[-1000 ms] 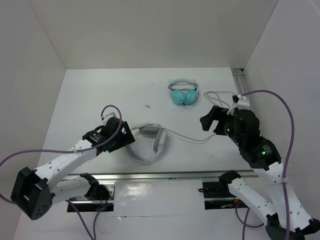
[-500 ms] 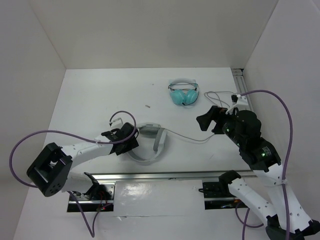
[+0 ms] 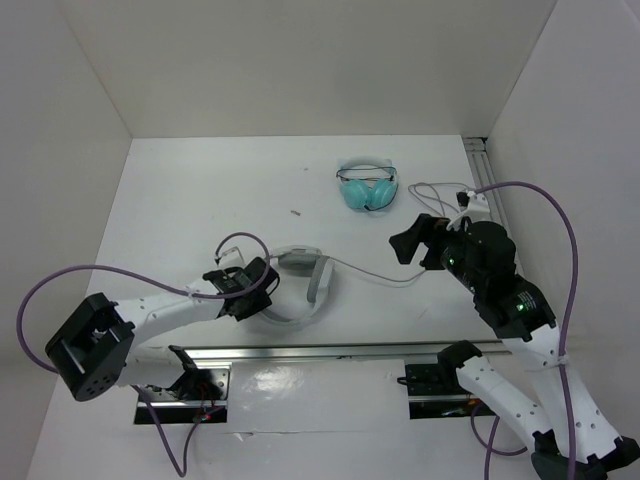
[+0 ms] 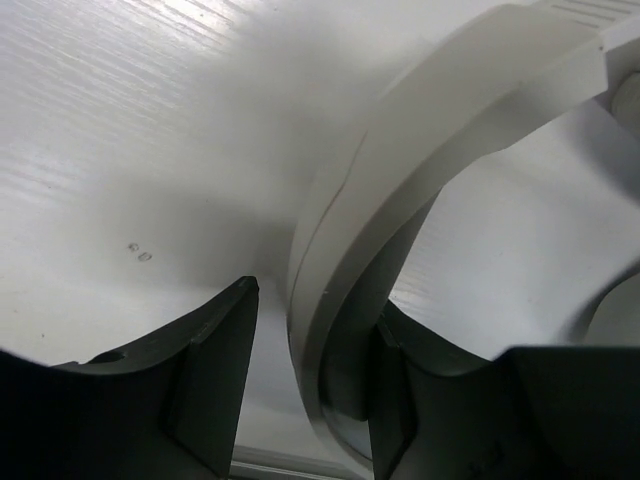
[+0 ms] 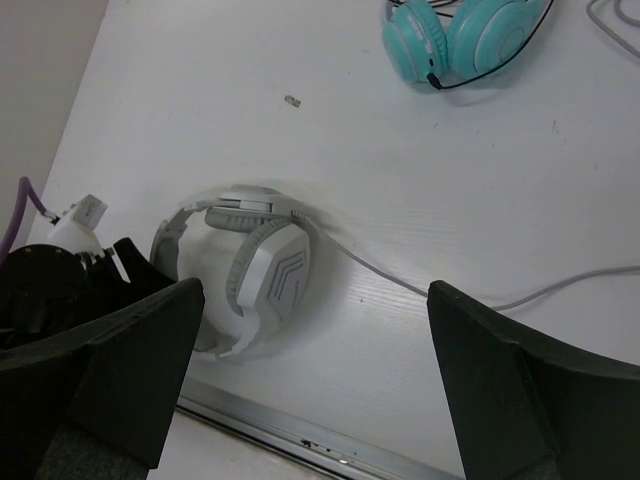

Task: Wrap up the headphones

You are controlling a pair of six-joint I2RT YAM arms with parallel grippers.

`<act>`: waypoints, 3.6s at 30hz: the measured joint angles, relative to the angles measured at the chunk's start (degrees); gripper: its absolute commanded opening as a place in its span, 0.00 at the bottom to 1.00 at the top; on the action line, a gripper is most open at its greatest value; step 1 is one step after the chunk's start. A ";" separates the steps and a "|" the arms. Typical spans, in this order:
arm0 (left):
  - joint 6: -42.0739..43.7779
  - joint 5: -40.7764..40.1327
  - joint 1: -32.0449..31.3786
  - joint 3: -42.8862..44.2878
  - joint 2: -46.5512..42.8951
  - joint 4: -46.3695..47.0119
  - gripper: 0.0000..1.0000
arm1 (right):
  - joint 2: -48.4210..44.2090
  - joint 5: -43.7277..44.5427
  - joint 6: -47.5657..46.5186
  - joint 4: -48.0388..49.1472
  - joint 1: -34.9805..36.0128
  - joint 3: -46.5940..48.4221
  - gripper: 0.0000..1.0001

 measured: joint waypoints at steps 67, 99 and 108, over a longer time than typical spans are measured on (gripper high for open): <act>40.87 -15.15 13.33 66.99 1.18 -46.47 0.00 | 9.05 16.24 -20.61 24.87 27.82 -4.22 0.91; 41.92 -10.05 15.87 61.81 -12.31 -46.86 0.00 | 23.19 4.79 -19.93 44.57 17.57 -16.87 0.57; 41.68 -10.62 15.91 64.35 -13.14 -48.09 0.00 | 23.37 -3.04 -19.30 51.10 15.85 -21.29 0.14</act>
